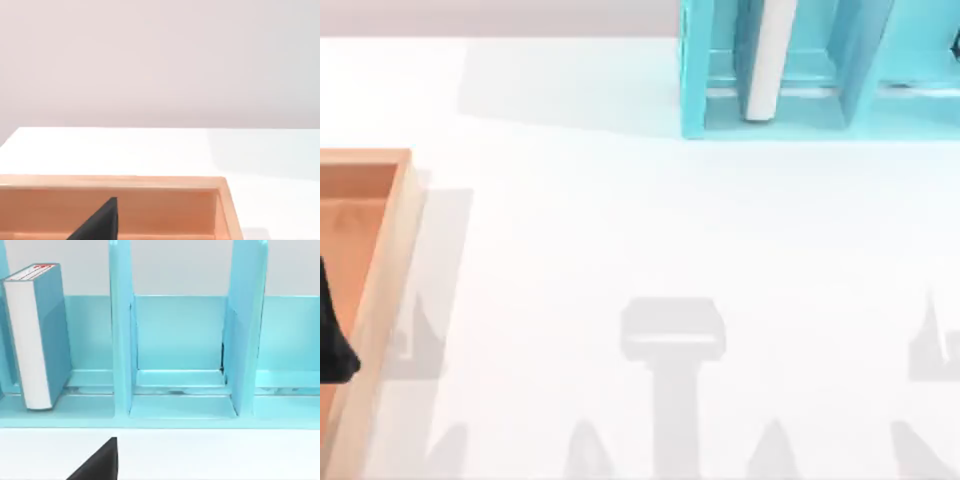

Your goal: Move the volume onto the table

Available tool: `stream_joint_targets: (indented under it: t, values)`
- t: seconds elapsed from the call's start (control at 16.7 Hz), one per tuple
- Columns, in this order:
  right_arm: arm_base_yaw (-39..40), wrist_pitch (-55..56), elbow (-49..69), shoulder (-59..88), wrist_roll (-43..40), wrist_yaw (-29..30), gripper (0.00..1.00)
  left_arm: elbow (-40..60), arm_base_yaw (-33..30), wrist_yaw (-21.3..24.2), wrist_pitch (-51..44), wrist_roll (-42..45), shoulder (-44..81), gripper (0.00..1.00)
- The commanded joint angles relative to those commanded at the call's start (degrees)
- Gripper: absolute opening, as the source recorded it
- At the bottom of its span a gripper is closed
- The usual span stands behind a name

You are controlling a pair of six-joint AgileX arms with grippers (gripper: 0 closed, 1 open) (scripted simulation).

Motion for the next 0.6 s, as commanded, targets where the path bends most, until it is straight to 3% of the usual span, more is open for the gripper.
stream_joint_targets:
  t: [0.3, 0.6]
  values:
    - [0.96, 2.54, 2.41, 3.53, 0.17, 1.34, 1.0, 0.0, 0.0, 0.0, 0.0, 0.0, 0.0, 1.0]
    - [5.75, 12.8, 12.08, 21.52, 0.82, 6.69, 1.0, 0.0, 0.0, 0.0, 0.0, 0.0, 0.0, 1.0]
